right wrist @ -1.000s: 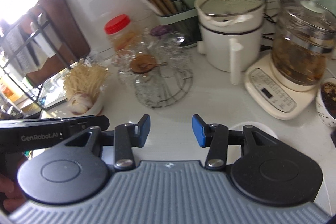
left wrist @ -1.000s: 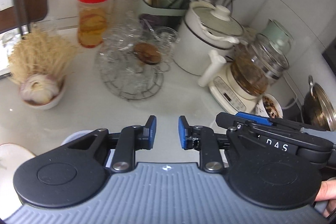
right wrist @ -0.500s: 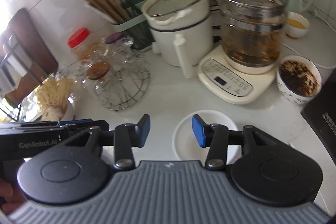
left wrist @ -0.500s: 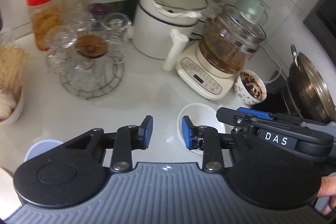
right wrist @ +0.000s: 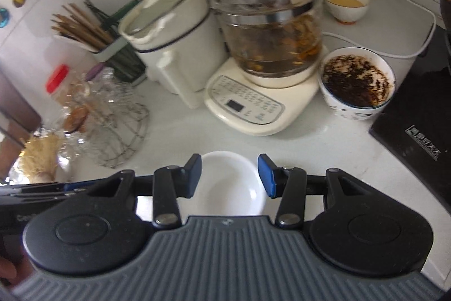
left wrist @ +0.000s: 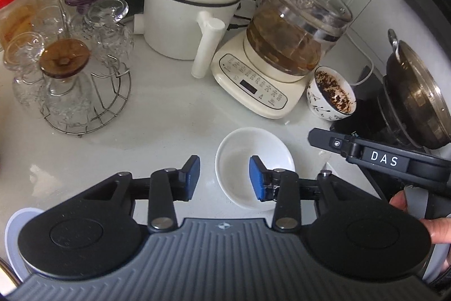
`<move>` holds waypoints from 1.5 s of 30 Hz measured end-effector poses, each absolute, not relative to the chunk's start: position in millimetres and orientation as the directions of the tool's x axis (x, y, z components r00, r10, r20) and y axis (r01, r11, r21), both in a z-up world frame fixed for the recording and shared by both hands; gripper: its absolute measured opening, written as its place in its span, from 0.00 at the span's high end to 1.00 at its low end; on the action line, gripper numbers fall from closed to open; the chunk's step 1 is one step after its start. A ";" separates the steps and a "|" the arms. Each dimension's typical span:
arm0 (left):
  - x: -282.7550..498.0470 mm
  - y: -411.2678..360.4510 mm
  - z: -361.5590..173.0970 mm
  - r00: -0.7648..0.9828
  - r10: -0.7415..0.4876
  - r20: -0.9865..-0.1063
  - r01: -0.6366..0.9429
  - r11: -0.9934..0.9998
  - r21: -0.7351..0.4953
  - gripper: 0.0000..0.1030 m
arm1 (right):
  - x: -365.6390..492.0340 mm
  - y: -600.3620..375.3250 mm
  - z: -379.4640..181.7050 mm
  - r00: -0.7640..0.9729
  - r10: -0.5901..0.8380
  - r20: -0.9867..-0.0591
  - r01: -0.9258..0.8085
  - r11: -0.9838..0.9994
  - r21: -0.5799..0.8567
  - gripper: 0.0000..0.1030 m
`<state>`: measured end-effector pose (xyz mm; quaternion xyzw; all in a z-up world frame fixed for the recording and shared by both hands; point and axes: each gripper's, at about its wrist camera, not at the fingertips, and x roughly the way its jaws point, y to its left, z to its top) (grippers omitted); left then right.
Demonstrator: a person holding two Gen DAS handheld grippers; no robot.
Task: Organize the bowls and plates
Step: 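Open both grippers and move toward the white ceramic bowl, then close both grippers on the white ceramic bowl's rim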
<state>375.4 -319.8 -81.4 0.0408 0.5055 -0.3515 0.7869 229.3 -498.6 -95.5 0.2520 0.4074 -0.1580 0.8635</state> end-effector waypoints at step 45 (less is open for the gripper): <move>404.6 -370.5 -181.7 0.092 -0.452 -0.887 0.461 0.809 -0.364 0.81 | 261.9 -554.2 -196.3 0.444 0.248 -0.861 0.500 0.729 0.467 0.84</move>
